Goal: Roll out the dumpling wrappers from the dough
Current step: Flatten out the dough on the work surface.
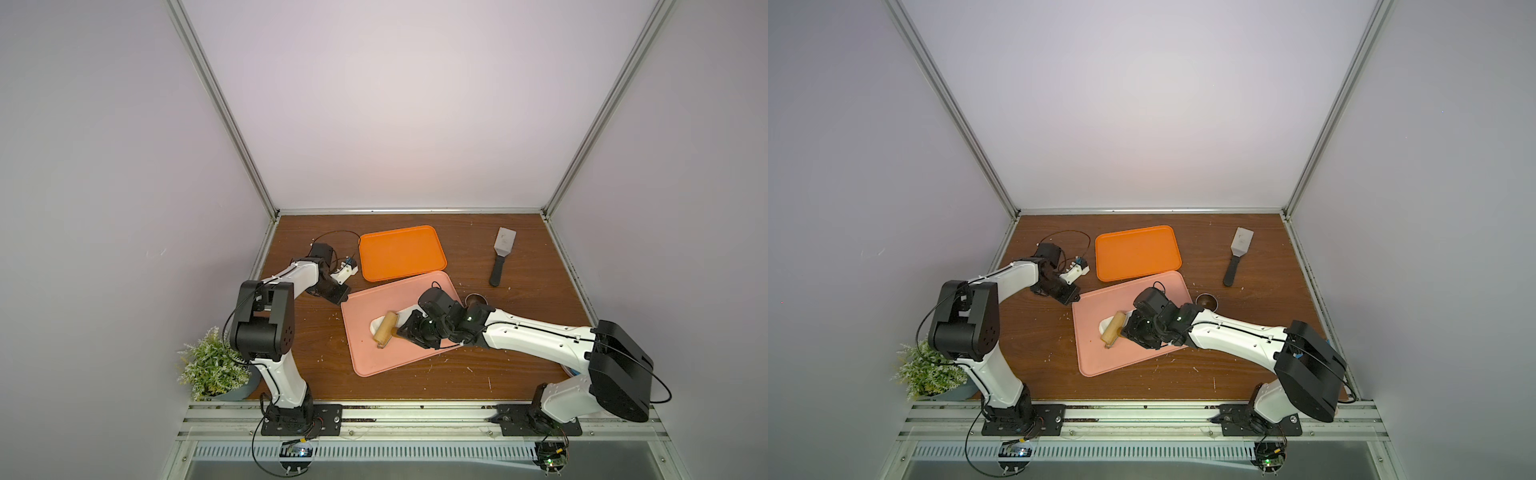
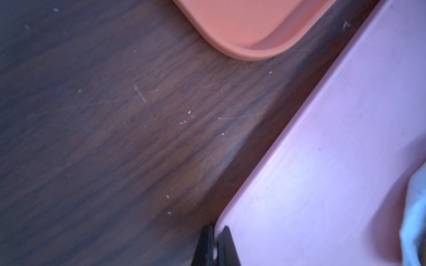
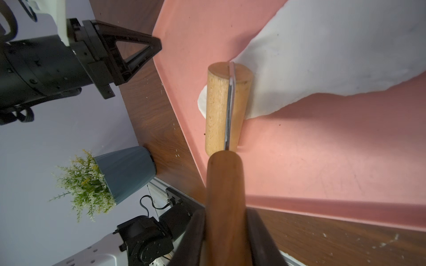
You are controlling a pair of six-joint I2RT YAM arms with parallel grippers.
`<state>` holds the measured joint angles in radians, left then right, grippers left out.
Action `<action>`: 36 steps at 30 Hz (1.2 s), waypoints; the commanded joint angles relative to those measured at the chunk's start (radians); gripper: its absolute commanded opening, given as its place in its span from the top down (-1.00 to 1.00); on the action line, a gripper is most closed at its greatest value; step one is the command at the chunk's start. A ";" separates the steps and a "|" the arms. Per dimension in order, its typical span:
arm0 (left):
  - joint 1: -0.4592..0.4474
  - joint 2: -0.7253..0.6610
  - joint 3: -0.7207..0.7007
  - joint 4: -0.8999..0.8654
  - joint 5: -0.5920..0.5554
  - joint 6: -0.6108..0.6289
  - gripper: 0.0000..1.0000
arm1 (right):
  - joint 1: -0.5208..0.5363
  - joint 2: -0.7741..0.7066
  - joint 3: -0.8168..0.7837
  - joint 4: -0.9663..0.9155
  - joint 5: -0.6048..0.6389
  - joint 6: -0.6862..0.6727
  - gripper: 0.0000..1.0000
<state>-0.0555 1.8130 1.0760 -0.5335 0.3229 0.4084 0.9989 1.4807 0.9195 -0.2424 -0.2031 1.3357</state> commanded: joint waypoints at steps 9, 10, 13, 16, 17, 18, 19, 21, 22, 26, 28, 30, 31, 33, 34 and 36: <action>0.023 0.143 -0.073 0.123 -0.218 -0.025 1.00 | -0.031 -0.007 -0.095 -0.497 0.016 0.049 1.00; 0.023 0.140 -0.072 0.123 -0.219 -0.025 1.00 | -0.035 -0.013 -0.096 -0.500 0.016 0.048 1.00; 0.023 0.142 -0.071 0.121 -0.219 -0.025 1.00 | -0.041 -0.015 -0.061 -0.511 0.028 0.016 1.00; 0.024 0.143 -0.071 0.121 -0.219 -0.025 1.00 | -0.042 0.000 0.038 -0.515 0.052 -0.045 1.00; 0.024 0.143 -0.071 0.121 -0.219 -0.025 1.00 | -0.042 0.006 0.081 -0.511 0.058 -0.068 1.00; 0.025 0.143 -0.071 0.121 -0.216 -0.026 1.00 | -0.042 0.013 0.126 -0.505 0.062 -0.092 1.00; 0.025 0.142 -0.070 0.122 -0.217 -0.025 1.00 | -0.042 0.021 0.171 -0.503 0.064 -0.114 1.00; 0.024 0.144 -0.070 0.121 -0.214 -0.025 1.00 | -0.040 0.039 0.264 -0.501 0.064 -0.160 1.00; 0.024 0.145 -0.071 0.121 -0.212 -0.023 1.00 | -0.040 0.047 0.308 -0.501 0.061 -0.178 1.00; 0.024 0.146 -0.071 0.119 -0.212 -0.023 1.00 | -0.040 0.065 0.443 -0.470 0.036 -0.246 1.00; 0.025 0.146 -0.071 0.118 -0.211 -0.024 1.00 | -0.041 0.066 0.496 -0.466 0.040 -0.265 1.00; 0.025 0.146 -0.071 0.116 -0.211 -0.023 1.00 | -0.043 0.055 0.526 -0.467 0.064 -0.269 1.00; 0.025 0.147 -0.071 0.117 -0.210 -0.023 1.00 | -0.046 0.046 0.527 -0.468 0.081 -0.263 1.00; 0.025 0.148 -0.070 0.118 -0.210 -0.022 1.00 | -0.060 0.020 0.501 -0.462 0.111 -0.233 1.00; 0.025 0.148 -0.071 0.116 -0.208 -0.022 1.00 | -0.070 0.009 0.482 -0.462 0.120 -0.218 1.00; 0.025 0.150 -0.069 0.118 -0.204 -0.022 1.00 | -0.092 -0.018 0.424 -0.453 0.142 -0.169 1.00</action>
<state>-0.0536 1.8130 1.0763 -0.5335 0.3260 0.4072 0.9382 1.5238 1.3792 -0.6910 -0.1234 1.1263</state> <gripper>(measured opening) 0.060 0.299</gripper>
